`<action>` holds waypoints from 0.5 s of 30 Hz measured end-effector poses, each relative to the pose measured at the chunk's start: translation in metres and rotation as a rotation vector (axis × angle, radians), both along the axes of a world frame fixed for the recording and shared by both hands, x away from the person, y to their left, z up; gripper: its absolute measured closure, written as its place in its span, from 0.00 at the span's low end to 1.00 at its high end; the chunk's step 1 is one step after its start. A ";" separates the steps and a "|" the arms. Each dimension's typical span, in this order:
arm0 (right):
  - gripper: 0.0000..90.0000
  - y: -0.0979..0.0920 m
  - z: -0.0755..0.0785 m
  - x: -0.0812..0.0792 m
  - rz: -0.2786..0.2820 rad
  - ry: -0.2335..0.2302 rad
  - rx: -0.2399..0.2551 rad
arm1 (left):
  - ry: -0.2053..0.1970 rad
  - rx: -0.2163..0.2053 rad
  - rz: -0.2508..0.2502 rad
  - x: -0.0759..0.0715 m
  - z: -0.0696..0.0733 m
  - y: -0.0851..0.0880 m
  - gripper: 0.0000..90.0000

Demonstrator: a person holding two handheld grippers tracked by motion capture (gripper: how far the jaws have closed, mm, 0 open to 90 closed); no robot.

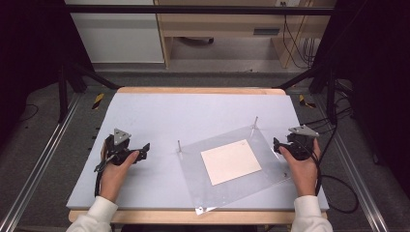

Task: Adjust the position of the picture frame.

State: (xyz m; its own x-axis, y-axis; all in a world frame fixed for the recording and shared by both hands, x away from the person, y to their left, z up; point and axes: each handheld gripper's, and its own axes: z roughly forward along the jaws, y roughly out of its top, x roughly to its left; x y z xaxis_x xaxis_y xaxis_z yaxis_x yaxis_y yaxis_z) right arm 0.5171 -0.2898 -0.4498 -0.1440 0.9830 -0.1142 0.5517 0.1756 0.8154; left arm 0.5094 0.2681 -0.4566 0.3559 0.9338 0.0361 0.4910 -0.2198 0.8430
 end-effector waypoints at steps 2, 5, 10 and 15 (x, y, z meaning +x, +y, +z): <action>0.18 0.001 0.000 0.000 0.005 0.005 0.000 | 0.002 -0.001 0.005 0.000 0.000 0.000 0.07; 0.20 0.002 0.000 0.000 0.005 -0.008 -0.009 | 0.002 -0.005 0.008 0.000 0.001 -0.001 0.07; 0.26 0.005 0.006 -0.003 0.002 -0.042 -0.006 | -0.011 0.022 -0.025 -0.002 0.002 -0.013 0.08; 0.35 0.015 0.009 -0.002 0.052 -0.051 -0.006 | -0.017 0.045 -0.087 -0.009 0.005 -0.034 0.09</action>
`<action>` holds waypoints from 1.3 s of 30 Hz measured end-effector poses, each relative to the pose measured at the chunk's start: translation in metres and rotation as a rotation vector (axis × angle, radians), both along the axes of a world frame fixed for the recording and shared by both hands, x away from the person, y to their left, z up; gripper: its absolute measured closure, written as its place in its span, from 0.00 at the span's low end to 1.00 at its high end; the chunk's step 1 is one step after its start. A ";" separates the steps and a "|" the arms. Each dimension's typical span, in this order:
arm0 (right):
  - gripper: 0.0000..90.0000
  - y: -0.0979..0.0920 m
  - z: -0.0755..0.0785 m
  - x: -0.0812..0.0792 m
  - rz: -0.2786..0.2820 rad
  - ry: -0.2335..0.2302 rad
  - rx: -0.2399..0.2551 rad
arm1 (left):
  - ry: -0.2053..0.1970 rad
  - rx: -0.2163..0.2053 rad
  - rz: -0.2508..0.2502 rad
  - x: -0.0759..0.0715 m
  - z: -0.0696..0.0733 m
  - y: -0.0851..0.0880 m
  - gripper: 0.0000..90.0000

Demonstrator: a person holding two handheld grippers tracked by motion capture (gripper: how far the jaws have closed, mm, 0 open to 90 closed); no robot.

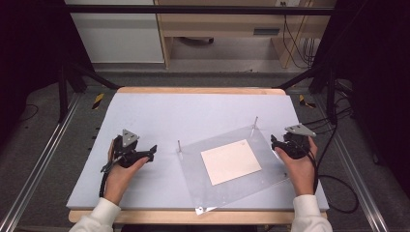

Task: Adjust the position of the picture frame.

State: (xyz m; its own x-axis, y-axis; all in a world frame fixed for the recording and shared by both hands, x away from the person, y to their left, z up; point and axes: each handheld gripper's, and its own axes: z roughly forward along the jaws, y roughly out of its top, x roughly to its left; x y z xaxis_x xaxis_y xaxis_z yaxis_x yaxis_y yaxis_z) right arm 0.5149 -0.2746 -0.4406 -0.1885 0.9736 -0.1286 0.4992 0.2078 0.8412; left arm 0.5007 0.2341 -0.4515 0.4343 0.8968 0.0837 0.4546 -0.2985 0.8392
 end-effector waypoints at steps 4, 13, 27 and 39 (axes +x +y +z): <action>0.45 0.011 0.004 0.007 0.043 0.004 0.005 | 0.018 -0.020 -0.070 -0.004 0.005 -0.021 0.14; 0.63 0.041 0.006 0.042 0.099 0.080 -0.050 | 0.014 -0.032 -0.100 0.005 0.003 -0.062 0.38; 0.77 0.055 -0.022 0.087 0.038 0.160 0.111 | 0.007 0.003 -0.089 0.015 -0.012 -0.088 0.52; 0.88 0.054 -0.031 0.096 0.019 0.155 0.145 | 0.003 0.021 -0.084 0.015 -0.019 -0.094 0.60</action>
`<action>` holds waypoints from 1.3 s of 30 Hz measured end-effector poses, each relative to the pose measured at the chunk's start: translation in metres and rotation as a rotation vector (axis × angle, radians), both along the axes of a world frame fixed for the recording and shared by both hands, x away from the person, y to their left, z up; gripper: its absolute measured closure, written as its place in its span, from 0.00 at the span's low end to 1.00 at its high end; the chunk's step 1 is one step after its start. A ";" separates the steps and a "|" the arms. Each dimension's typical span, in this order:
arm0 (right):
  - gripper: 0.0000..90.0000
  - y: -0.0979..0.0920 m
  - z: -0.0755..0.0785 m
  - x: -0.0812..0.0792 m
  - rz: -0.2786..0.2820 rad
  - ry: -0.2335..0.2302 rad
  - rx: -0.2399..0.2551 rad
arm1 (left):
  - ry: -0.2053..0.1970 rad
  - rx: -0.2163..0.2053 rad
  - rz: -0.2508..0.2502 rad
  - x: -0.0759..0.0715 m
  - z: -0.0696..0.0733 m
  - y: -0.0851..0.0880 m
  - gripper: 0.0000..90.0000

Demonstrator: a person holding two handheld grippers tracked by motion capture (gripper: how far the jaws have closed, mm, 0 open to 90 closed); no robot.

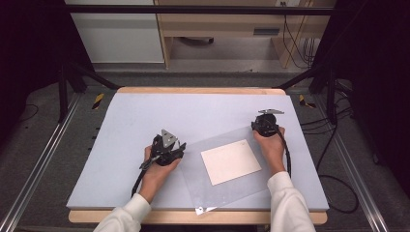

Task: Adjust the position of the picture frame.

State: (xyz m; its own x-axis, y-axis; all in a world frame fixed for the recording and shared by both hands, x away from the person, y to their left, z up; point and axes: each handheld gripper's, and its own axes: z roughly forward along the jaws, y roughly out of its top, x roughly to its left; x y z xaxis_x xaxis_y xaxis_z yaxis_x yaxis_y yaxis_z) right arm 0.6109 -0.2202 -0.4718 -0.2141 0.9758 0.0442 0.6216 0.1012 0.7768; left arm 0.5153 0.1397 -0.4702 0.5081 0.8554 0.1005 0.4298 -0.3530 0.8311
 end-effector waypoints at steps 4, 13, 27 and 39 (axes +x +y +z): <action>0.90 0.000 -0.003 0.003 0.001 0.010 0.007 | 0.024 0.003 -0.001 0.003 -0.005 0.000 0.66; 0.89 -0.001 0.000 0.008 0.007 0.014 0.004 | 0.042 -0.006 -0.010 0.005 -0.007 0.001 0.81; 0.94 0.002 -0.001 0.010 0.009 0.039 -0.037 | 0.061 -0.027 -0.039 0.005 -0.008 0.001 0.93; 0.94 0.003 -0.003 0.012 0.014 0.033 -0.037 | 0.073 -0.029 -0.031 0.005 -0.007 0.000 0.93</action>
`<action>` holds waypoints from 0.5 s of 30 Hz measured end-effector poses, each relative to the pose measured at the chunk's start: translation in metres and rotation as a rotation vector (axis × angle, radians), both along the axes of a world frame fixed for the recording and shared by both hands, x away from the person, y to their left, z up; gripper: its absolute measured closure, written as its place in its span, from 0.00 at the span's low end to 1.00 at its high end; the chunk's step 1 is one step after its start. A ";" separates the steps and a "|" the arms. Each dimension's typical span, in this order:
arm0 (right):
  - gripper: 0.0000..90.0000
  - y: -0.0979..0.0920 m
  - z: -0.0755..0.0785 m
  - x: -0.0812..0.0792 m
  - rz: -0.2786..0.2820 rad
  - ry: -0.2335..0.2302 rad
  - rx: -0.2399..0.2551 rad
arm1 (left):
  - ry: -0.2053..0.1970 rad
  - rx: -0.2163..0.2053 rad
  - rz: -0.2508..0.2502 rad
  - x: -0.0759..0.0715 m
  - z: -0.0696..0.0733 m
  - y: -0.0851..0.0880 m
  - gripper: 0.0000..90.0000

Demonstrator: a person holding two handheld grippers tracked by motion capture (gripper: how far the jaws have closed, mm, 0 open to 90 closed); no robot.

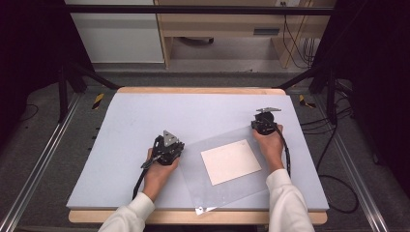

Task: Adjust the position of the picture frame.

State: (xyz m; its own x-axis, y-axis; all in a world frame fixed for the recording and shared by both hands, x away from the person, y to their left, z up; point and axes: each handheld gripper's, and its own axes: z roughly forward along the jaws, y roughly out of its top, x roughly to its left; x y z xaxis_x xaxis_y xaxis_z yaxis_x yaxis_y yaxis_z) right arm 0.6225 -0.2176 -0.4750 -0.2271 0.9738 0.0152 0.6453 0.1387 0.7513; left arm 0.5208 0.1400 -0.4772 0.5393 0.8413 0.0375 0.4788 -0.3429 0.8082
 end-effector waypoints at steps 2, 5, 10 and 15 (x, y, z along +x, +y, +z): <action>0.95 0.000 0.000 0.000 0.005 0.001 -0.002 | 0.002 -0.008 0.005 0.000 0.000 0.000 0.93; 0.95 0.000 0.000 0.000 0.008 0.001 -0.007 | 0.015 -0.018 -0.001 0.001 0.001 0.001 0.93; 0.95 0.000 0.003 -0.001 0.006 0.005 0.007 | 0.038 -0.025 -0.034 0.005 0.003 0.005 0.94; 0.95 0.000 0.007 -0.002 0.010 0.025 -0.006 | 0.065 -0.032 -0.046 0.006 0.006 0.007 0.94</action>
State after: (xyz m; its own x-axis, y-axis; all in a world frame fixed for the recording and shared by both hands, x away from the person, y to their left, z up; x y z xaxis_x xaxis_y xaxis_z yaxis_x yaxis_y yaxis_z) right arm 0.6204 -0.2175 -0.4683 -0.2367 0.9715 0.0156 0.6622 0.1496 0.7342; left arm 0.5267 0.1467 -0.4709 0.5779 0.8157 -0.0256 0.5149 -0.3401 0.7869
